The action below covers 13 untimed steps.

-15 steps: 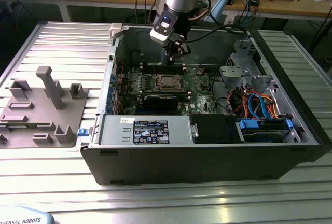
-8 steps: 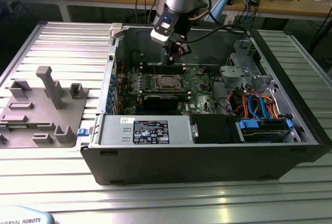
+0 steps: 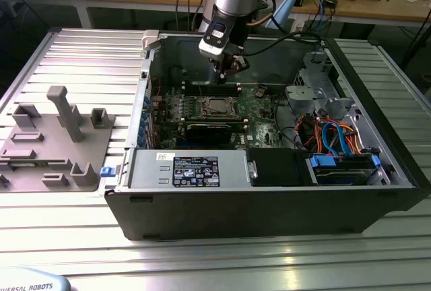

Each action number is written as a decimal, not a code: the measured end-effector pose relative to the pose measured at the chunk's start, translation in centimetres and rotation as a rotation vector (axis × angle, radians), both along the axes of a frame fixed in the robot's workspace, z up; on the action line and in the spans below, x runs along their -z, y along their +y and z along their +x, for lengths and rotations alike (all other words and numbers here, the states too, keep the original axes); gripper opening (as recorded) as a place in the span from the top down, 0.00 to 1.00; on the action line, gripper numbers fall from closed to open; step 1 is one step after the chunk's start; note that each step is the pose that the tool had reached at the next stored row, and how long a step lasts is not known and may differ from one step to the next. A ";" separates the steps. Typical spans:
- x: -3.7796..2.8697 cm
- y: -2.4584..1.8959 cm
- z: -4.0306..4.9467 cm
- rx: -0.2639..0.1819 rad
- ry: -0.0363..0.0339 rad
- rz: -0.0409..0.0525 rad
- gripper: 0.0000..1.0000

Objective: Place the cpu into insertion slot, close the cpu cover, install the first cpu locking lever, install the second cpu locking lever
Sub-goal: 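Install the first cpu locking lever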

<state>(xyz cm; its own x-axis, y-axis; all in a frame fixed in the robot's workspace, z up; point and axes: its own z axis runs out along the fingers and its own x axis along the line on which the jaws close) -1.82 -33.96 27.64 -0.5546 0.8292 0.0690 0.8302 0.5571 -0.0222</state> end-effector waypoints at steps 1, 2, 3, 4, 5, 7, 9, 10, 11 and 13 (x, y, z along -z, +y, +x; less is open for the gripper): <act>0.00 0.00 0.00 -0.009 0.0000 -0.0001 0.89; 0.00 0.00 0.00 -0.016 0.0000 0.0000 0.89; 0.00 0.00 0.00 -0.026 0.0000 0.0001 0.89; 0.00 0.00 0.00 -0.033 0.0000 0.0000 0.89; 0.00 0.00 0.00 -0.041 0.0000 0.0000 0.89; 0.00 0.00 0.00 -0.058 0.0000 0.0000 0.89; 0.00 0.00 0.00 -0.079 0.0000 0.0001 0.89; 0.00 0.00 0.00 -0.088 0.0000 0.0000 0.89; 0.00 0.00 0.00 -0.095 0.0000 0.0000 0.89; 0.00 0.00 0.00 -0.110 0.0000 0.0000 0.89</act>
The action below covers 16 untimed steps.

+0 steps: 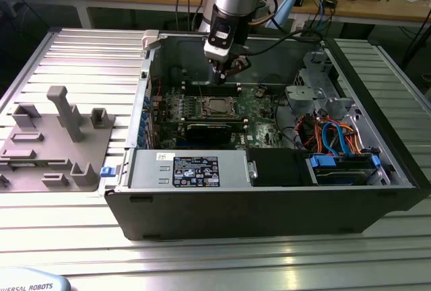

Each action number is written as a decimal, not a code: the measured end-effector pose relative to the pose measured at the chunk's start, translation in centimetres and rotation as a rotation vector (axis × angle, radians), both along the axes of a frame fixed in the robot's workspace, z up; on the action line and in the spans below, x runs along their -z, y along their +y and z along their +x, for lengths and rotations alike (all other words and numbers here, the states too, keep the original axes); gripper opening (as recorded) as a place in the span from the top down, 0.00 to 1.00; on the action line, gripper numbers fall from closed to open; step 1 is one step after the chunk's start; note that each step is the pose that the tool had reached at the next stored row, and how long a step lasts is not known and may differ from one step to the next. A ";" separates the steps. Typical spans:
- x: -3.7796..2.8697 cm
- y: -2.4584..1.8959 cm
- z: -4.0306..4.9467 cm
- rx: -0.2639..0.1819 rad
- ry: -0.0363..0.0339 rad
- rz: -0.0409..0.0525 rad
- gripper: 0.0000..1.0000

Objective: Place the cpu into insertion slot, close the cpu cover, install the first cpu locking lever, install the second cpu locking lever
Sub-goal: 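Install the first cpu locking lever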

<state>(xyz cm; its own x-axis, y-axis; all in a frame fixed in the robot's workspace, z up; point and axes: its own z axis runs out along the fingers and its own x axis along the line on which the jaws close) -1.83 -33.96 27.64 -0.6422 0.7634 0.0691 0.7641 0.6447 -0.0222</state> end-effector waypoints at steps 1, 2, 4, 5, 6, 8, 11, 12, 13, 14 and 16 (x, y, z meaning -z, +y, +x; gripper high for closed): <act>0.00 0.00 0.00 -0.005 0.0000 0.0000 0.89; 0.00 0.00 0.00 -0.012 0.0000 -0.0001 0.89; 0.00 0.00 0.00 -0.032 0.0000 0.0000 0.89; 0.00 0.00 0.00 -0.039 0.0000 0.0000 0.89; 0.00 0.00 0.00 -0.047 0.0000 0.0000 0.89; 0.00 0.00 0.00 -0.063 0.0000 0.0000 0.89; 0.01 0.01 0.01 -0.097 0.0000 -0.0012 0.89; 0.00 0.00 0.01 -0.109 0.0004 -0.0052 0.89; 0.00 0.00 0.00 -0.116 0.0006 -0.0095 0.89; 0.00 0.00 0.00 -0.126 0.0009 -0.0177 0.89; 0.00 0.00 0.00 -0.139 0.0013 -0.0259 0.89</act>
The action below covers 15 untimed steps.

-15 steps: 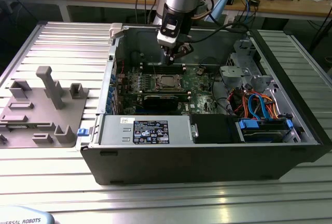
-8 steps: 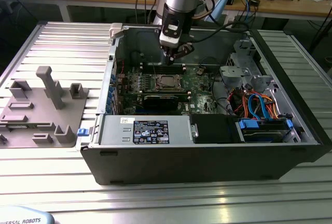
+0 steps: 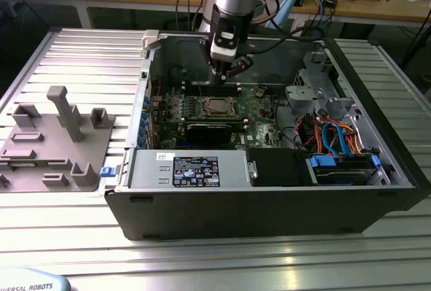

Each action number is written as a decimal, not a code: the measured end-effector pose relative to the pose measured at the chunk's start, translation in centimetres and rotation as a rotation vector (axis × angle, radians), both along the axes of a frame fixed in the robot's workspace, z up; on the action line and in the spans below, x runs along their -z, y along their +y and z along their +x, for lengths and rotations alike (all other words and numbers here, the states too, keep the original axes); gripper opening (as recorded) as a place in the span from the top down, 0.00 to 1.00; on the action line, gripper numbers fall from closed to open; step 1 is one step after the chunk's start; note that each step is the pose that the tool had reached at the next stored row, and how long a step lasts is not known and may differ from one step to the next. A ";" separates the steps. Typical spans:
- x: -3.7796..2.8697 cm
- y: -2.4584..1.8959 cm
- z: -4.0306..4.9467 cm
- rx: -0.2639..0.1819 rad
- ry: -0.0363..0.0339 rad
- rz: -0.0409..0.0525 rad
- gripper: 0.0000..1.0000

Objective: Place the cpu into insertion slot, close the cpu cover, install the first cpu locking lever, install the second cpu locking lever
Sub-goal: 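Install the first cpu locking lever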

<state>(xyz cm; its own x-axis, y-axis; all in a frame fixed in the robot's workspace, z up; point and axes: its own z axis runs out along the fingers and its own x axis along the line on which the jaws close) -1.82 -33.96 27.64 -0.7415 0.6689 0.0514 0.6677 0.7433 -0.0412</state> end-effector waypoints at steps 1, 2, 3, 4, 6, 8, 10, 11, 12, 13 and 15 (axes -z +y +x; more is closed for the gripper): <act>0.00 0.00 0.00 -0.007 0.0000 -0.0006 0.89; 0.00 0.00 0.00 -0.016 0.0000 -0.0009 0.89; 0.00 0.00 0.00 -0.028 -0.0001 -0.0008 0.89; 0.00 0.00 0.00 -0.038 0.0000 -0.0009 0.89; 0.00 0.00 0.00 -0.061 0.0000 -0.0009 0.89; 0.00 0.00 0.00 -0.083 0.0000 -0.0009 0.89; 0.00 0.01 0.00 -0.106 -0.0002 0.0005 0.89; 0.01 0.01 0.00 -0.117 -0.0006 0.0069 0.89; 0.00 0.01 -0.01 -0.123 -0.0006 0.0094 0.89; 0.00 0.00 -0.01 -0.137 -0.0005 0.0096 0.89; 0.00 0.00 0.00 -0.157 -0.0004 0.0096 0.89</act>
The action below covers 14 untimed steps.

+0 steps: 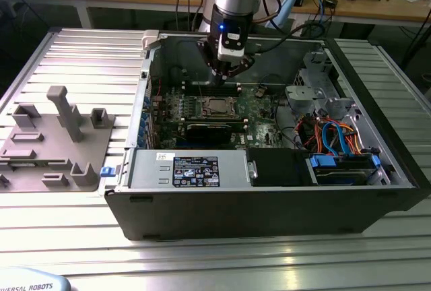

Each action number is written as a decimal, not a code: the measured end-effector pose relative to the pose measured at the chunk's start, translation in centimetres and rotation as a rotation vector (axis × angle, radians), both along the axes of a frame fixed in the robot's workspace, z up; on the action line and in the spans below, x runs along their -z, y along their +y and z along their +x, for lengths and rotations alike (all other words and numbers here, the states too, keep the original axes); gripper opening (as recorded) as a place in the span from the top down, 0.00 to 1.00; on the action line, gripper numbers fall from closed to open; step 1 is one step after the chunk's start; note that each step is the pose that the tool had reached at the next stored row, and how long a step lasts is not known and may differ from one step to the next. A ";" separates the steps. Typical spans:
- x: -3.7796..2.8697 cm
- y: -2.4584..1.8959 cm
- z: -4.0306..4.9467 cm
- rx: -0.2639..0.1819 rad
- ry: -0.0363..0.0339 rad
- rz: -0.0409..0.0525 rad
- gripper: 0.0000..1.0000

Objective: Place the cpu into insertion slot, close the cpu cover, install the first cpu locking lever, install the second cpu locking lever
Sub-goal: 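Install the first cpu locking lever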

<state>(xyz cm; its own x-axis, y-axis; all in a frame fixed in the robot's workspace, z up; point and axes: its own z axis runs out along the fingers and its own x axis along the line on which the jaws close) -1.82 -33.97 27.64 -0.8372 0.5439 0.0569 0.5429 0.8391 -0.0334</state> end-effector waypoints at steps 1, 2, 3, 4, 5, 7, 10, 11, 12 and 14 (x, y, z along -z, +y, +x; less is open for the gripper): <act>0.00 0.00 0.00 -0.013 -0.0001 0.0001 0.89; 0.00 0.00 0.00 -0.027 0.0000 -0.0001 0.89; 0.00 0.00 0.00 -0.036 0.0000 0.0000 0.89; 0.00 0.00 0.00 -0.048 0.0000 0.0000 0.89; 0.00 0.00 0.00 -0.057 0.0000 0.0000 0.89; 0.00 0.00 0.00 -0.082 0.0000 0.0000 0.89; 0.00 0.00 0.00 -0.106 0.0000 0.0000 0.89; 0.00 0.00 0.00 -0.114 0.0000 0.0000 0.89; 0.00 0.00 0.00 -0.130 0.0000 0.0000 0.89; 0.00 0.00 0.00 -0.153 0.0000 0.0000 0.89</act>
<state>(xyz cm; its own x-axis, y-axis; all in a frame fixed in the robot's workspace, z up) -1.82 -33.96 27.64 -0.9101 0.4104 0.0568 0.4091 0.9119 -0.0334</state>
